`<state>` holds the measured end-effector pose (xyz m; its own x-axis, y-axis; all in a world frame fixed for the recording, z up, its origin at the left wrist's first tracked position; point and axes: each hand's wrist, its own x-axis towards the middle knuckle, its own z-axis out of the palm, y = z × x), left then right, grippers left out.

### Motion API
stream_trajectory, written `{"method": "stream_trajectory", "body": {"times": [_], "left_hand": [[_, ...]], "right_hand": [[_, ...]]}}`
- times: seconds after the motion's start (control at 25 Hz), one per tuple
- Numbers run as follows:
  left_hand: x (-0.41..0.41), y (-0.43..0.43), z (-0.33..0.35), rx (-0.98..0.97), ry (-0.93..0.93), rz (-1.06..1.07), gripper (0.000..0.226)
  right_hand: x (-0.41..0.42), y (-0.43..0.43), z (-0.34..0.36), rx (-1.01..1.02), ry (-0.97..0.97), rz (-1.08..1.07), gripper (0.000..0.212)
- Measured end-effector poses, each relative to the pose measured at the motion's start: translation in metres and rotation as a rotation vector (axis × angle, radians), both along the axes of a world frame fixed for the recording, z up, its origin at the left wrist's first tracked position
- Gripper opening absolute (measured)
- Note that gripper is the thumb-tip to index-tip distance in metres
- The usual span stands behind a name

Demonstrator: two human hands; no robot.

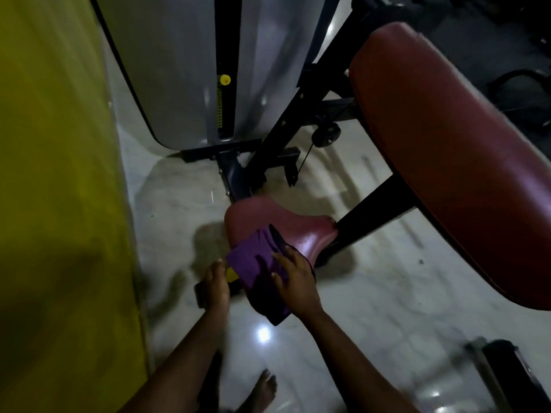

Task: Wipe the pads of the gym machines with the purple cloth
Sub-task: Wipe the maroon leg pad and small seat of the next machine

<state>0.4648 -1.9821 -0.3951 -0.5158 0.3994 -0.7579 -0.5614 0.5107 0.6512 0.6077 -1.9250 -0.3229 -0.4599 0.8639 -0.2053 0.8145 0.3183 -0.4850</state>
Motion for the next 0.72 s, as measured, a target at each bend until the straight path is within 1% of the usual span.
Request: {"method": "stream_trajectory", "body": {"times": [0.08, 0.12, 0.2, 0.28, 0.36, 0.48, 0.6, 0.68, 0.72], "left_hand": [[0.004, 0.002, 0.002, -0.017, -0.002, 0.071, 0.047], [0.008, 0.004, -0.007, -0.02, -0.013, 0.104, 0.043], [0.015, 0.009, -0.021, 0.031, -0.041, 0.174, 0.049], [0.023, 0.012, -0.029, 0.092, -0.087, 0.241, 0.056], [0.033, 0.019, -0.028, 0.178, -0.123, 0.315, 0.046], [0.041, 0.033, -0.029, 0.272, -0.195, 0.384, 0.053], [0.042, 0.045, -0.047, 0.309, -0.239, 0.462, 0.058], [0.045, 0.052, -0.06, 0.246, -0.207, 0.501, 0.06], [0.048, 0.055, -0.061, 0.194, -0.177, 0.469, 0.068]], "right_hand": [[-0.002, 0.001, -0.02, 0.096, 0.014, 0.085, 0.048], [-0.005, 0.003, -0.034, 0.145, -0.001, 0.143, 0.05], [-0.01, 0.008, -0.065, 0.214, -0.094, 0.288, 0.055], [-0.015, 0.011, -0.095, 0.296, -0.205, 0.383, 0.06], [-0.017, 0.01, -0.113, 0.365, -0.257, 0.403, 0.061], [-0.021, 0.018, -0.12, 0.452, -0.246, 0.424, 0.058], [-0.039, 0.042, -0.121, 0.442, -0.208, 0.482, 0.055], [-0.055, 0.063, -0.121, 0.417, -0.191, 0.515, 0.054], [-0.062, 0.075, -0.12, 0.404, -0.186, 0.52, 0.054]]}}
